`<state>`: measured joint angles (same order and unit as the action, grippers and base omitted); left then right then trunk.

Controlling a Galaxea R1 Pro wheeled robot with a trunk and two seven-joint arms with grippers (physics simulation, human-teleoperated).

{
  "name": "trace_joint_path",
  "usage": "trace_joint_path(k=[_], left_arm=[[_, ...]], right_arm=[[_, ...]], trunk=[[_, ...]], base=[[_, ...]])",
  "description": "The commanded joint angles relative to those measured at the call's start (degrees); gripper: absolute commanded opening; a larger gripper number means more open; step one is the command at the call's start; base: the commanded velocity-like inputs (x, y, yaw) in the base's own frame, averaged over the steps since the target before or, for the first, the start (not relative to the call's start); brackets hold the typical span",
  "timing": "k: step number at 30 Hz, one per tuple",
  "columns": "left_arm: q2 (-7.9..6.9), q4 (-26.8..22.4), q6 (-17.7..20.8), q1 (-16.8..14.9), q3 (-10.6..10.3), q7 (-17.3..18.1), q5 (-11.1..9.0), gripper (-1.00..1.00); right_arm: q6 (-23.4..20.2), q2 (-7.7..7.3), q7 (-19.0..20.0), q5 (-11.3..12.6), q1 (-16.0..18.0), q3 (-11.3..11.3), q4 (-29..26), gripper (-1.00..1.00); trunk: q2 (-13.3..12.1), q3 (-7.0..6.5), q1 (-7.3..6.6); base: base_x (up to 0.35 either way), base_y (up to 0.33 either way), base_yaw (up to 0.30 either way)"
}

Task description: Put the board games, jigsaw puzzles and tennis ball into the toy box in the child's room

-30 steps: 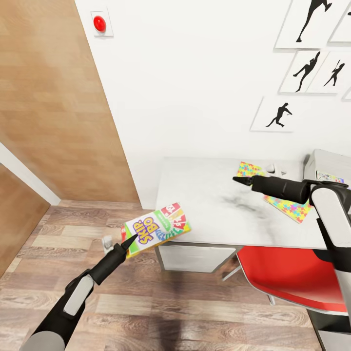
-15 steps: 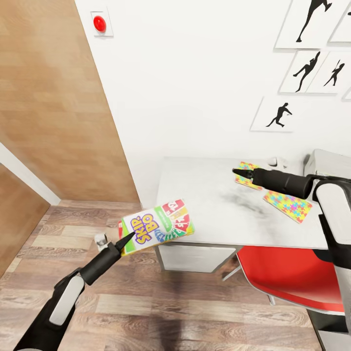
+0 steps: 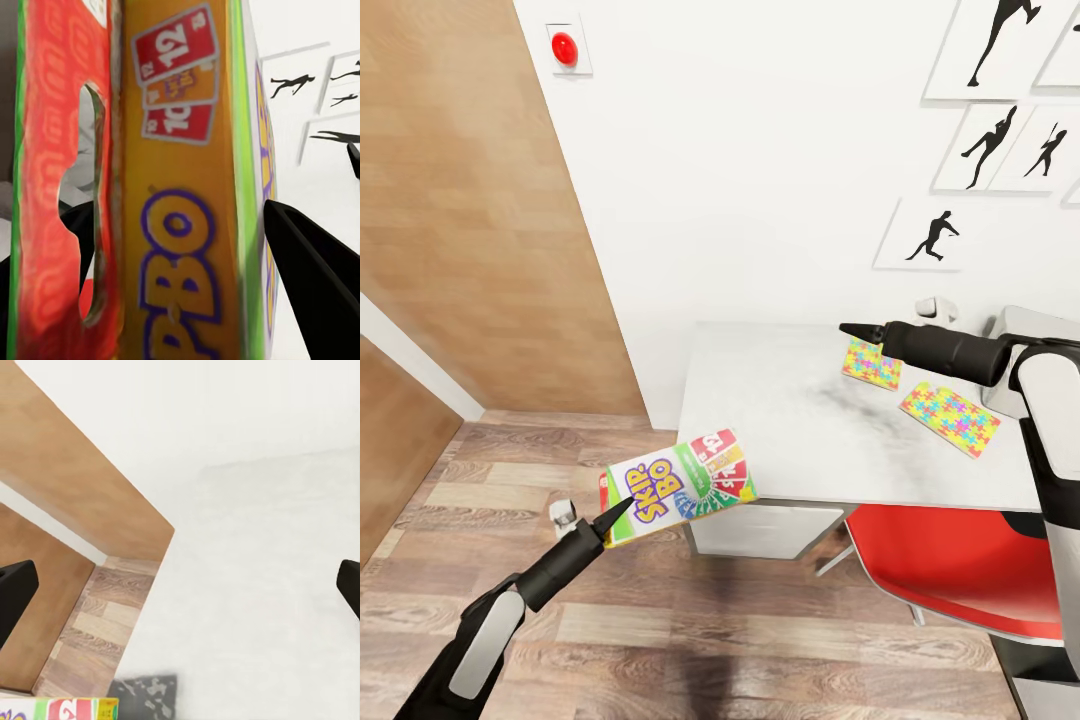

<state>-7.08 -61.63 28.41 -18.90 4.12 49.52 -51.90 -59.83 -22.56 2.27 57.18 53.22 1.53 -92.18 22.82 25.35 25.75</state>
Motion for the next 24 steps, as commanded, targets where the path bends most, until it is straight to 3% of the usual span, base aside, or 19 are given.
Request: trace_joint_path(k=[1, 21, 24], left_arm=[[-0.01, -0.01, 0.44, -0.03, 0.00, -0.01, -0.36, -1.00], [-0.01, 0.00, 0.38, -0.09, 0.01, -0.07, -0.33, -1.00], [-0.43, -0.96, 1.41, 0.57, -0.23, -0.92, -1.31, -1.00]], right_arm=[[-0.17, -0.04, 0.24, -0.27, 0.06, 0.04, -0.01, 1.00], [-0.17, -0.03, 0.25, -0.28, -0.02, -0.05, -0.01, 1.00], [-0.17, -0.06, 0.26, 0.00, -0.86, -0.88, -0.23, 1.00]], trunk=[[0.10, 0.09, 0.03], [0.10, 0.09, 0.03], [0.10, 0.09, 0.03]], base=[[0.000, 0.000, 0.000], [0.000, 0.000, 0.000], [0.000, 0.000, -0.002]])
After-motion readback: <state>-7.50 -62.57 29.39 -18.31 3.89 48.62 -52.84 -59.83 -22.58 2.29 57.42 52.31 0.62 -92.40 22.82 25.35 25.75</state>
